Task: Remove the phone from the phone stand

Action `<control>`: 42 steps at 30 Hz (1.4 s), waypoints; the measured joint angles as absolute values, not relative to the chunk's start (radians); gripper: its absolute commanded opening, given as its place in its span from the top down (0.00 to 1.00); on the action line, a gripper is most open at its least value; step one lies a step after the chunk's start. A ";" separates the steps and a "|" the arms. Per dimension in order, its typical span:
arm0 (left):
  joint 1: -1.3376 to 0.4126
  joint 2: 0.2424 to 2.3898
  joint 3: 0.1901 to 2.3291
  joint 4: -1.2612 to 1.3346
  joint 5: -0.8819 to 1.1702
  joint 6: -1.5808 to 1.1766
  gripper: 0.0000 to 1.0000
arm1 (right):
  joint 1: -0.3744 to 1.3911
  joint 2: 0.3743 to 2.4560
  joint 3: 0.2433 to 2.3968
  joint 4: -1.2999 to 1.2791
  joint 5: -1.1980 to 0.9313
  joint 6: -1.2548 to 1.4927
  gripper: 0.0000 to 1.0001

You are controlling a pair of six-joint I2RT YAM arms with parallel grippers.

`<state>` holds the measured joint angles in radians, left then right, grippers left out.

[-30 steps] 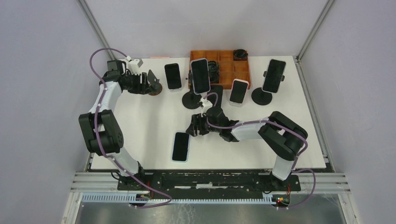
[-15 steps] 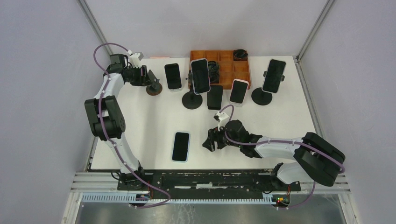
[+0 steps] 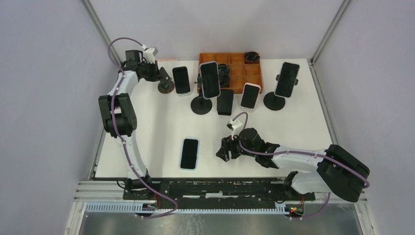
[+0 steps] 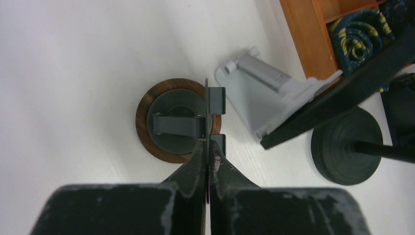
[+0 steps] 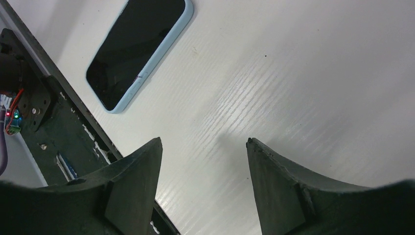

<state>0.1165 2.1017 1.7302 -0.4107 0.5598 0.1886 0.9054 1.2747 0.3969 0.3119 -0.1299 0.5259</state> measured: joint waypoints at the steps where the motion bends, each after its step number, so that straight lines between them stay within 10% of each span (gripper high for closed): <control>1: 0.110 2.117 1.750 -0.409 0.556 0.189 0.98 | 0.905 1.274 0.398 0.308 -0.130 0.524 0.30; 11: 0.070 2.270 1.961 -0.372 0.522 0.206 0.92 | 0.905 1.271 0.409 0.289 -0.124 0.509 0.31; 15: 0.070 2.290 1.983 -0.357 0.506 0.228 0.15 | 0.905 1.271 0.413 0.280 -0.121 0.508 0.28; 17: 0.070 2.290 1.984 -0.355 0.493 0.242 0.01 | 0.905 1.272 0.418 0.274 -0.121 0.508 0.26; 29: 0.089 2.124 1.848 -0.480 0.471 0.312 0.00 | 0.905 1.254 0.430 0.264 -0.123 0.507 0.18; 42: 0.147 1.979 1.636 -0.679 0.881 0.436 0.00 | 0.905 1.205 0.430 0.261 -0.145 0.500 0.02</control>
